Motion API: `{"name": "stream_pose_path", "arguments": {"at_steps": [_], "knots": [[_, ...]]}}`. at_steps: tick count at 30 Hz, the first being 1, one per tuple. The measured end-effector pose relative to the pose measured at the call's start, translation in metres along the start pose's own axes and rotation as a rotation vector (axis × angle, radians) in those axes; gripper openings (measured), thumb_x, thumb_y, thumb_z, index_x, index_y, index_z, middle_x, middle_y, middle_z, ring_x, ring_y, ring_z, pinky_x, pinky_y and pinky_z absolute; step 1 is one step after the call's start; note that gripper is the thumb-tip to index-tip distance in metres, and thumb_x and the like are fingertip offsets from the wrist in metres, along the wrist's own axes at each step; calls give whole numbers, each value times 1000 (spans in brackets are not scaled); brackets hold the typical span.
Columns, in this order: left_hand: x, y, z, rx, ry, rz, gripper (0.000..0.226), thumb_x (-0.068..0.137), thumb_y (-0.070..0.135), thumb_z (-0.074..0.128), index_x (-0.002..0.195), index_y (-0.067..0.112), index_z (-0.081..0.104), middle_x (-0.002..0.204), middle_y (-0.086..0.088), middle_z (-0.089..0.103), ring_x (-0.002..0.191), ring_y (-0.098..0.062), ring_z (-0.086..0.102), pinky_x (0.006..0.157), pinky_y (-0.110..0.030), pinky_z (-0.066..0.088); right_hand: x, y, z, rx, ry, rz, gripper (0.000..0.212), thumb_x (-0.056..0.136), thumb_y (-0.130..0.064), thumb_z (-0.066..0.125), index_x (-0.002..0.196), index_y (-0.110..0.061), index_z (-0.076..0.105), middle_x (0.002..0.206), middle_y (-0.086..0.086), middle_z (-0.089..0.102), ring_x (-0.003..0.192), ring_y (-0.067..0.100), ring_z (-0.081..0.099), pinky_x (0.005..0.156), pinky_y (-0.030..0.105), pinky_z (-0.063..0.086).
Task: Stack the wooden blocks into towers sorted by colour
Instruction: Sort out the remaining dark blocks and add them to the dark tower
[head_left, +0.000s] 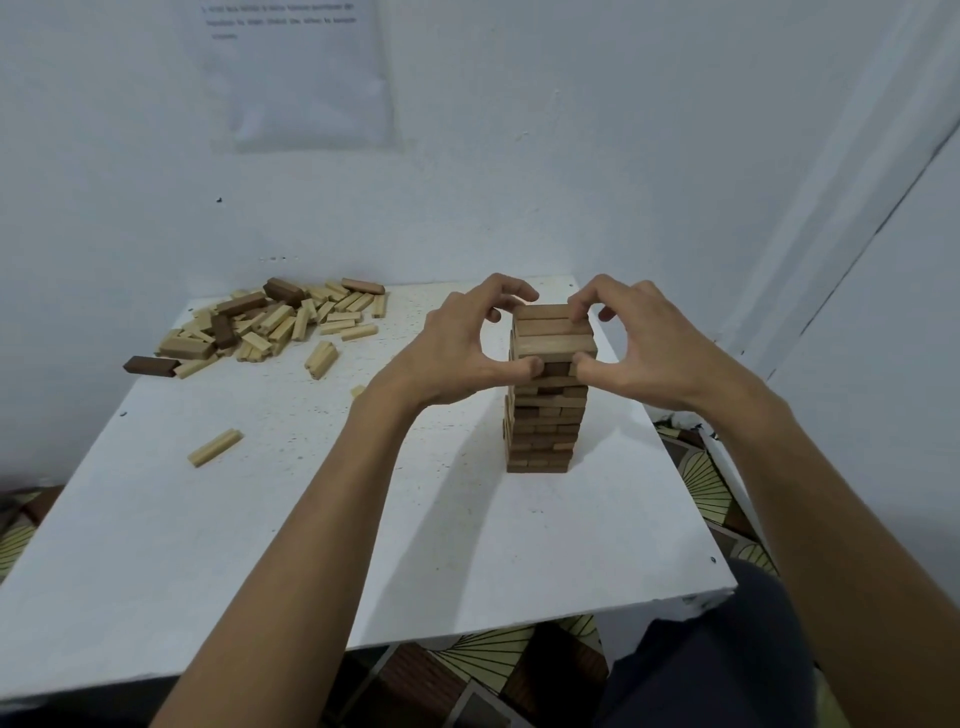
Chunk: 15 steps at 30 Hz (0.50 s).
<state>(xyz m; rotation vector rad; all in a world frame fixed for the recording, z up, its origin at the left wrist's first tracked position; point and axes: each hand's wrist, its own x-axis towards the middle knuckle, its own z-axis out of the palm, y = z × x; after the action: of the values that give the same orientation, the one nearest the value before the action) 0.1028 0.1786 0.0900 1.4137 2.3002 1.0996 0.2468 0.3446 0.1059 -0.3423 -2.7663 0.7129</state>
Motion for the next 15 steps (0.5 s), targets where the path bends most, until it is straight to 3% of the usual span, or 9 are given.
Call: {"name": "stream_pose_path", "arguments": {"at_steps": [9, 15], "knots": [[-5, -3, 0, 41, -10, 7, 75, 68, 58, 70, 135, 44, 39, 128, 16, 53, 119, -10, 45, 105, -47, 36, -6, -6, 0, -49, 4, -5, 37, 82, -28, 69, 112, -31, 47, 136, -5, 50, 122, 16, 37, 91, 27, 29], [-15, -11, -8, 11, 29, 6, 68, 74, 64, 67, 135, 44, 42, 132, 15, 54, 121, -5, 48, 97, -32, 39, -4, -31, -1, -99, 44, -64, 58, 78, -49, 58, 131, -29, 50, 141, -10, 47, 136, 11, 30, 100, 29, 32]]}}
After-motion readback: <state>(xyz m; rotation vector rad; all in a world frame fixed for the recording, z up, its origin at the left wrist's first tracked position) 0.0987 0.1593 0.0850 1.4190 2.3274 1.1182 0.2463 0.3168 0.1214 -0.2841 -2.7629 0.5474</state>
